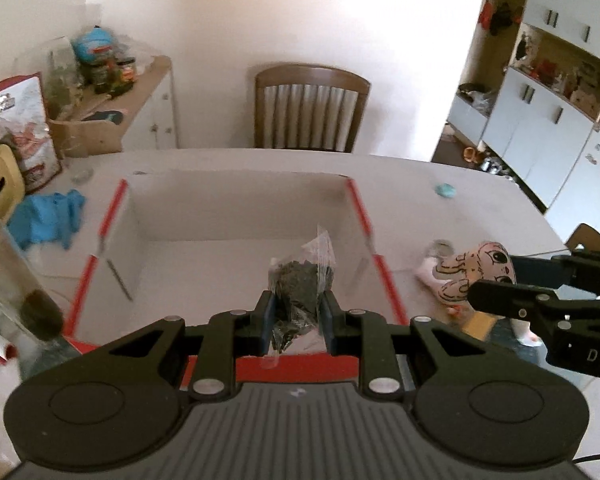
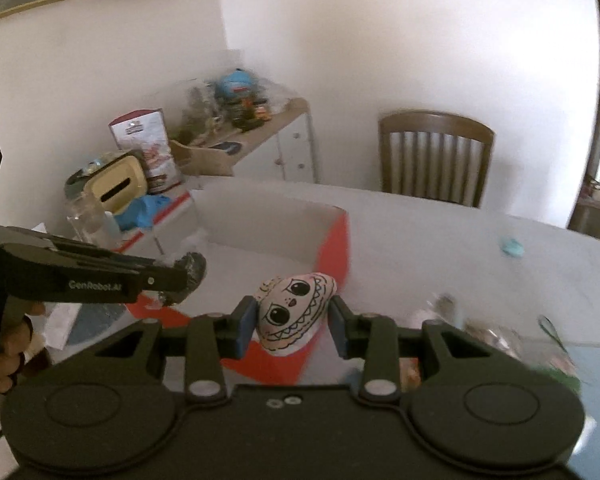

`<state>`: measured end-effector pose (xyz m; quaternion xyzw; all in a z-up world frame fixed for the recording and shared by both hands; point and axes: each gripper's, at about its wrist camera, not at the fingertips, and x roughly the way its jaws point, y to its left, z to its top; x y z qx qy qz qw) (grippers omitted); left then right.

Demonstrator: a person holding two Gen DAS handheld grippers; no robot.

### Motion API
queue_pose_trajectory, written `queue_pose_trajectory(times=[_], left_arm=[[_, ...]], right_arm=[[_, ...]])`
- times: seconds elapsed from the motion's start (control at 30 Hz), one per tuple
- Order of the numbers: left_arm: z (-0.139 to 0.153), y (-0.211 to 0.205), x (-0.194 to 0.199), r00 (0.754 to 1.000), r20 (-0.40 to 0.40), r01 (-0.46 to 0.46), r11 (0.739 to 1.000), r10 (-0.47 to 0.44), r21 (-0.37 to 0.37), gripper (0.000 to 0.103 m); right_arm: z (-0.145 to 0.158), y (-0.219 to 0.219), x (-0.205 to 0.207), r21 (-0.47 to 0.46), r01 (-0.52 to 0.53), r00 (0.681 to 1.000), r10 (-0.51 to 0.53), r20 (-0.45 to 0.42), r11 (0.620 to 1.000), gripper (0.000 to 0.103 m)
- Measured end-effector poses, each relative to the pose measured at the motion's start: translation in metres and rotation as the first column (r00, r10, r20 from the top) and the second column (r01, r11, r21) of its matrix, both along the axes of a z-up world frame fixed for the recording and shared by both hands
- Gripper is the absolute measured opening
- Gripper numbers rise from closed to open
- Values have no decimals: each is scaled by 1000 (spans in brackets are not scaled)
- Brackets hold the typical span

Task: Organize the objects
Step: 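Carry the dark bag with the left tool while the right tool carries the plush over the red box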

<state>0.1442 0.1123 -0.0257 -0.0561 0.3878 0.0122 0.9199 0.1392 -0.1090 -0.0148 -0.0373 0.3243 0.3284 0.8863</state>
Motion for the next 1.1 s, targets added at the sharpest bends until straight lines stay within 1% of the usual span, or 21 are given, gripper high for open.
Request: queue_pose_trajectory(times=[0.1, 0.23, 0.37, 0.43, 0.57, 0.63, 0.77, 0.93, 1.1], left_arm=[[-2, 21, 10, 1000, -15, -12, 1000, 12, 14, 24], [-9, 49, 29, 999, -33, -34, 998, 35, 44, 24], [-24, 68, 49, 996, -71, -43, 997, 47, 64, 24], [-33, 74, 59, 994, -92, -48, 996, 55, 76, 24], [-50, 82, 77, 990, -124, -47, 992, 62, 119, 24], [-58, 84, 87, 988, -145, -33, 990, 53, 134, 24], [-70, 84, 101, 981, -190, -3, 990, 30, 140, 24], [-87, 81, 118, 964, -267, 34, 989, 7, 147, 24], [-99, 77, 127, 940, -341, 75, 987, -23, 141, 24]], right_arm=[[0, 27, 11, -12, -18, 1000, 18, -6, 1000, 37], [-6, 64, 27, -52, -35, 999, 34, -18, 998, 37], [-17, 92, 38, -87, -53, 998, 51, -26, 995, 37], [-24, 105, 45, -101, -59, 997, 55, -45, 993, 37], [-42, 128, 57, -154, -78, 995, 68, -71, 985, 37], [-50, 139, 62, -177, -84, 994, 70, -86, 981, 37], [-68, 152, 73, -218, -96, 988, 66, -139, 971, 37], [-88, 159, 82, -264, -101, 977, 45, -210, 959, 37], [-98, 162, 86, -281, -107, 963, 29, -267, 954, 37]])
